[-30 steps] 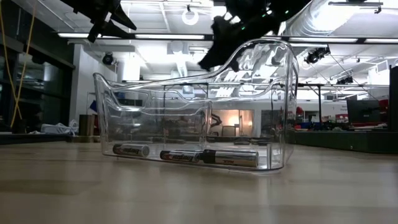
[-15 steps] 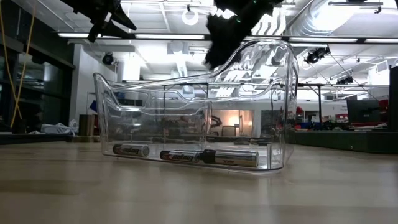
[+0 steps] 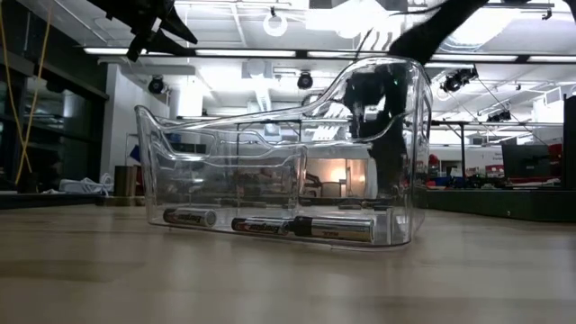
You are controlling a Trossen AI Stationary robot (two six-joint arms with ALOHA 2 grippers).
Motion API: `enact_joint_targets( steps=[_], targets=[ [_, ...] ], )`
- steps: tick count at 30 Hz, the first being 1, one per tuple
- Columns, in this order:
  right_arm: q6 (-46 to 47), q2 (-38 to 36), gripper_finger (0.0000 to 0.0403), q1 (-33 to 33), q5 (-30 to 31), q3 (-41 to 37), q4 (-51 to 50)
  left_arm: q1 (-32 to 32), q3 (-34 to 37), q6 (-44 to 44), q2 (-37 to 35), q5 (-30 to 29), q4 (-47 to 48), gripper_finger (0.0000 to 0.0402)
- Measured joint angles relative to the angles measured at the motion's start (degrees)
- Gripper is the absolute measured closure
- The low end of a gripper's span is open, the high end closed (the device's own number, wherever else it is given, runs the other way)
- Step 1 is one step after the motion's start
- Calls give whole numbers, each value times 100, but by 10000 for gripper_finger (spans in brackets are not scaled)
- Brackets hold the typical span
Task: Sort batteries
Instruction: Put the black battery into the top transparent bin
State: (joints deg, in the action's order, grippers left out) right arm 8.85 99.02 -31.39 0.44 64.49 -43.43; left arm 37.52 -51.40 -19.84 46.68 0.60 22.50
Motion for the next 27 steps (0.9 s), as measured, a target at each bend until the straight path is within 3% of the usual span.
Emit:
enact_joint_targets(
  steps=[9, 11, 13, 16, 22, 27],
  targets=[
    [306, -37, 223, -89, -18, -1273, 1543, 0, 0, 44, 0, -10, 0, 243],
    [306, -37, 246, -86, 34, -1356, 1587, 0, 0, 100, 0, -30, -2, 243],
    [276, -36, 295, -84, 58, -1352, 1520, 0, 0, 109, 8, -33, -3, 243],
    [191, -105, 381, -86, -141, -1159, 1253, 0, 0, 108, 15, -33, 0, 243],
    [10, -627, 396, 115, -940, 107, 858, -127, 41, 567, 30, -48, -96, 243],
    [-42, -513, 398, 506, -1608, 1086, 1440, -468, 1156, 77, 35, 257, -2087, 243]
  ],
)
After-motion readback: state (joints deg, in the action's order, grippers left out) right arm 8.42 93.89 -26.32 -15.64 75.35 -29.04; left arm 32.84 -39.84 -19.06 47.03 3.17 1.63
